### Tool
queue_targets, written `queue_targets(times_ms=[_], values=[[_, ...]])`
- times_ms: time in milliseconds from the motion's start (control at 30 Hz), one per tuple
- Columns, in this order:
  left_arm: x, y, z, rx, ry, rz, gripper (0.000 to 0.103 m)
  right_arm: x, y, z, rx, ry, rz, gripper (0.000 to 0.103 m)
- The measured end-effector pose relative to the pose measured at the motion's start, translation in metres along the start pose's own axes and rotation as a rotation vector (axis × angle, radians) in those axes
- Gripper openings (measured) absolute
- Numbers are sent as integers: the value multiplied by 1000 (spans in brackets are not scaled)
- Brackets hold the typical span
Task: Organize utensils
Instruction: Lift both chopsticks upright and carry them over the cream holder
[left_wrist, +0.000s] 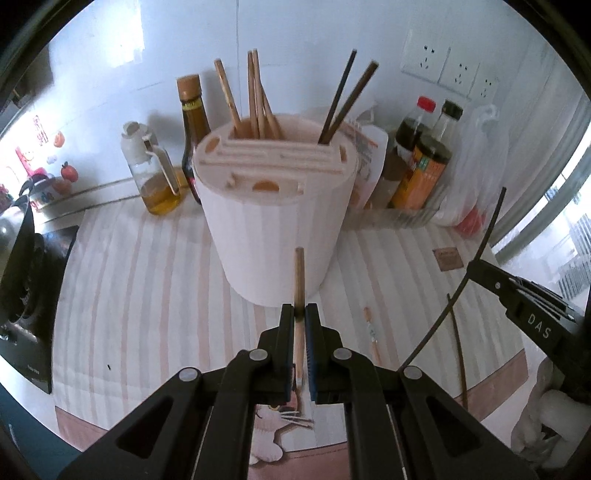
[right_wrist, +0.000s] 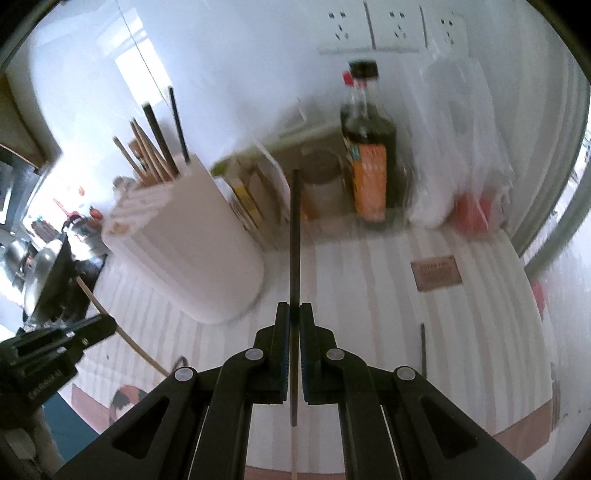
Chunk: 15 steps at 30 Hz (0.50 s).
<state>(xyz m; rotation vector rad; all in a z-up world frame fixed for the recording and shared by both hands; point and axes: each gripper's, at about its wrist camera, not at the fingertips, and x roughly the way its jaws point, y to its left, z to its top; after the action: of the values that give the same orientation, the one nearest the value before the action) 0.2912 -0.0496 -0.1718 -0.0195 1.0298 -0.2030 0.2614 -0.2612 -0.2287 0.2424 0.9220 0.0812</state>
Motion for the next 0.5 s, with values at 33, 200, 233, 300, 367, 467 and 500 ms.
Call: queue_targets(times_ms=[33,200,233,300,367,467,500], values=[[-3,1,2,-5,-8,-2,3,-3,3,4,-6,-12,4,5],[-20,6,11,-26,-53,-1,3,-16,14,24,-31,-60,24,5],[-24,7,13,-31,-63,1,3,-19,17,28,-37,-68,31,5],[-32,10,16,-41,-81,5,3,-24,22,36,-47,-83,42,5],[-41,14,20,-49,-101,11,3,-29,29,45,-65,-98,57,5],[-57,20,25,-61,-132,25,3,-37,39,57,-87,-119,85,5],[-62,23,27,-67,-144,30,3,-41,43,62,-93,-128,98,5]])
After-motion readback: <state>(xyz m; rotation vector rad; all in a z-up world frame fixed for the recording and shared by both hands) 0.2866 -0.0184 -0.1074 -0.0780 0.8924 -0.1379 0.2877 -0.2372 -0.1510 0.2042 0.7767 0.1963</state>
